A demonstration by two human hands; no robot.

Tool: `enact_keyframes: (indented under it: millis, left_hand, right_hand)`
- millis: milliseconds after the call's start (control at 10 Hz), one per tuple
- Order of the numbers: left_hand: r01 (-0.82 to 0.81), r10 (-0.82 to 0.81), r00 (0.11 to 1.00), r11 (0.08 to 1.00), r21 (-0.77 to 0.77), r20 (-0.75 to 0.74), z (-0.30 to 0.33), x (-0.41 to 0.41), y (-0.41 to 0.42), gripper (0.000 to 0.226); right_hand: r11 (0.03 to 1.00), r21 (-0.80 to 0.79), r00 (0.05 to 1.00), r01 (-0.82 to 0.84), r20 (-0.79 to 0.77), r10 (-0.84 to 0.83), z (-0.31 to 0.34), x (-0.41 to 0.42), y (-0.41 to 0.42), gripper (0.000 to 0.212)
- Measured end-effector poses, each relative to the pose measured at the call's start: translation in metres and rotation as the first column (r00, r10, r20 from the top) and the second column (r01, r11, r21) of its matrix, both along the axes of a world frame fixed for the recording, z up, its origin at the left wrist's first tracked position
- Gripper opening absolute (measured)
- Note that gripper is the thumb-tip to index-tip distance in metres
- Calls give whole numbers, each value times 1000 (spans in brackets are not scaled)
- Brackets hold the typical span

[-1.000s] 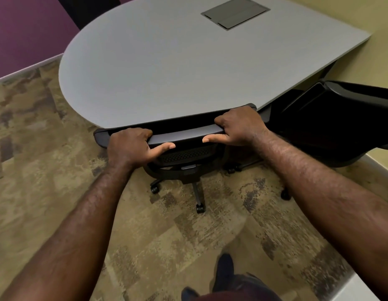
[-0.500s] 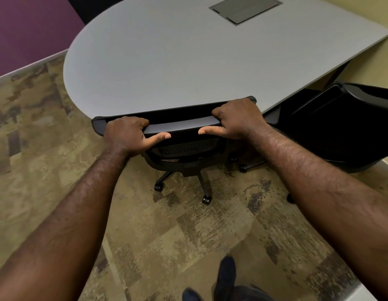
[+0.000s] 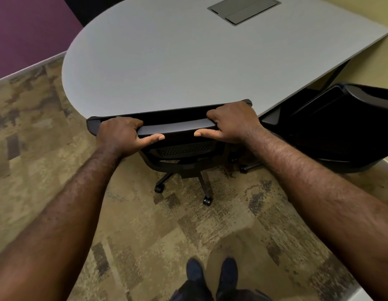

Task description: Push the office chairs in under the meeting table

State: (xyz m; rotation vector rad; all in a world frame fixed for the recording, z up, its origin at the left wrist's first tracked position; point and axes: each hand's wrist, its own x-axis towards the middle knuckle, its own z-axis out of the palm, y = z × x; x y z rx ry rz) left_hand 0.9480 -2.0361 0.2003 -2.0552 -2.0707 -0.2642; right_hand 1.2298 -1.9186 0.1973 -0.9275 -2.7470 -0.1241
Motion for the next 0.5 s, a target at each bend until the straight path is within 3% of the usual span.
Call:
enact_keyframes:
  millis: [100, 300, 500]
  left_hand:
    - [20, -20, 1000, 999, -33, 9, 0, -2, -2, 75]
    - [130, -126, 981, 991, -18, 145, 0, -7, -14, 70]
    - [231, -274, 922, 957, 176, 276, 5, 22, -17, 66]
  right_hand:
    - [999, -42, 1000, 21, 17, -20, 0, 3, -6, 69]
    - [991, -126, 993, 38, -105, -52, 6, 22, -40, 68]
    - [963, -56, 929, 264, -252, -269, 22, 85, -70, 75]
